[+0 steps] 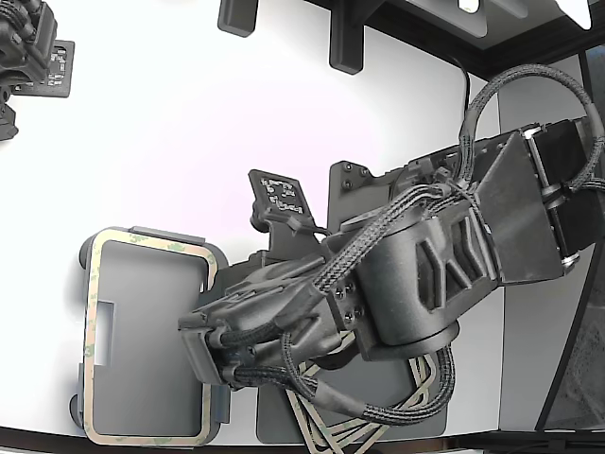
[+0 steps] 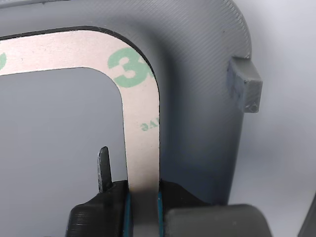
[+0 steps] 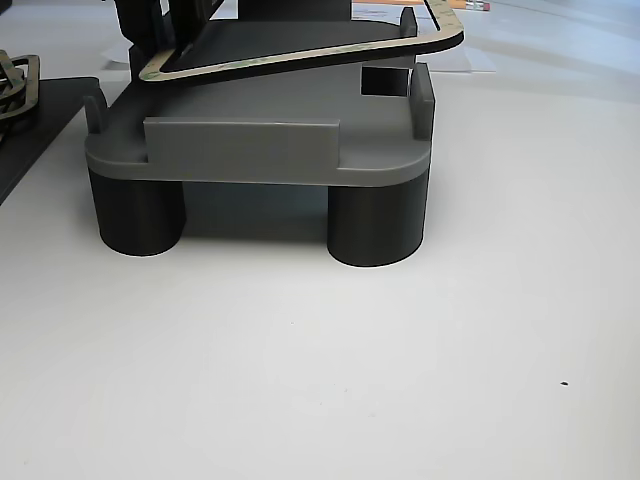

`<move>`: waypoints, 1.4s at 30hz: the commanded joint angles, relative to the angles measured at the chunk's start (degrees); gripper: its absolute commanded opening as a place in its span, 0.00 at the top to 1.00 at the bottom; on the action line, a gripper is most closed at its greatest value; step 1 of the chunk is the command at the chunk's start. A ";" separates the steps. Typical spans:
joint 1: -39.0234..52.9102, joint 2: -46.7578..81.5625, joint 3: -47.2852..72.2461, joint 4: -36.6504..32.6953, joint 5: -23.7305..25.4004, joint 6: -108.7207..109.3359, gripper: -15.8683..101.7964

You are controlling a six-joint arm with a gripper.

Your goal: Move top rectangular frame to the holder.

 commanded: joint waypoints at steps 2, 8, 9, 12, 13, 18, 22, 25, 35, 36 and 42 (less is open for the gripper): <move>-0.79 1.41 -1.23 0.62 -0.70 0.26 0.96; -0.79 1.93 0.00 0.62 -1.14 0.53 0.96; -0.79 2.11 0.35 0.62 -1.14 0.44 0.96; -0.79 2.64 1.14 0.62 -1.05 0.26 0.96; -0.79 2.90 1.41 0.62 -1.05 0.26 0.96; -0.97 3.69 2.37 0.62 -1.05 0.44 0.96; -1.05 3.69 2.81 0.62 -0.97 0.53 0.96; -1.14 3.69 3.69 0.62 -1.14 0.26 0.96; -1.14 3.43 3.96 0.62 -1.23 0.09 0.96; -1.23 3.16 3.78 0.62 -1.23 0.00 0.96; -1.49 2.11 2.90 0.62 -1.49 -0.44 0.96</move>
